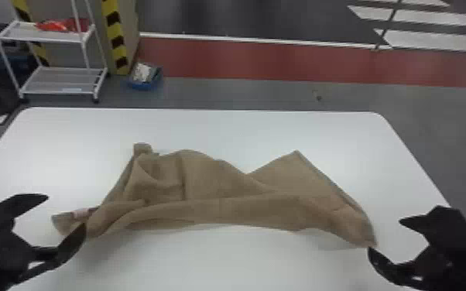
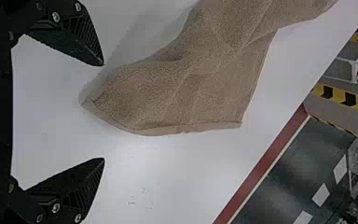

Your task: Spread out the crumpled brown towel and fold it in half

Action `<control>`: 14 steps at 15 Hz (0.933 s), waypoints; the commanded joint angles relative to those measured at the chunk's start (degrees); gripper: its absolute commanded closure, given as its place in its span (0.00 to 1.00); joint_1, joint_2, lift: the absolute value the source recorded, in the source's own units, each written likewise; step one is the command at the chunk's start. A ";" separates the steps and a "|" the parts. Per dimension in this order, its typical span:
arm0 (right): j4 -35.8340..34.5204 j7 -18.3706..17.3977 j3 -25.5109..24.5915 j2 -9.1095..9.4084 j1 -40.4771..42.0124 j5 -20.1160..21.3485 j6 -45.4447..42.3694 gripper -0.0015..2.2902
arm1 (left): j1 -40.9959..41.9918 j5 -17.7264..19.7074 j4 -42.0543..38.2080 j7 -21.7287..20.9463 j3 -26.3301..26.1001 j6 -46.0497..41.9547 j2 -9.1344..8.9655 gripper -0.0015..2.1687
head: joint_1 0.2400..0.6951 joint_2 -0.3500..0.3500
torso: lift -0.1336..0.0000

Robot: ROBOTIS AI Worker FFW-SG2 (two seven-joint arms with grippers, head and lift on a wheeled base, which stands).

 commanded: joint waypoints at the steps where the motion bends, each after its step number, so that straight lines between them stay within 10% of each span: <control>1: -0.58 -0.01 -0.41 0.00 0.49 -0.19 0.00 0.08 | -1.14 -3.81 1.67 -1.70 0.62 -4.31 2.19 0.10 | 1.00 0.32 | 0.07; 7: -0.23 -0.01 -1.02 0.09 0.40 -0.46 0.00 0.08 | 0.35 -2.84 2.73 -10.05 6.95 -12.57 9.40 0.10 | 1.00 0.36 | 0.07; 14: -0.40 -0.01 -0.67 0.44 0.23 -0.46 0.53 0.08 | -2.29 -7.32 6.24 -13.83 2.55 -15.74 10.81 0.10 | 1.00 0.36 | 0.07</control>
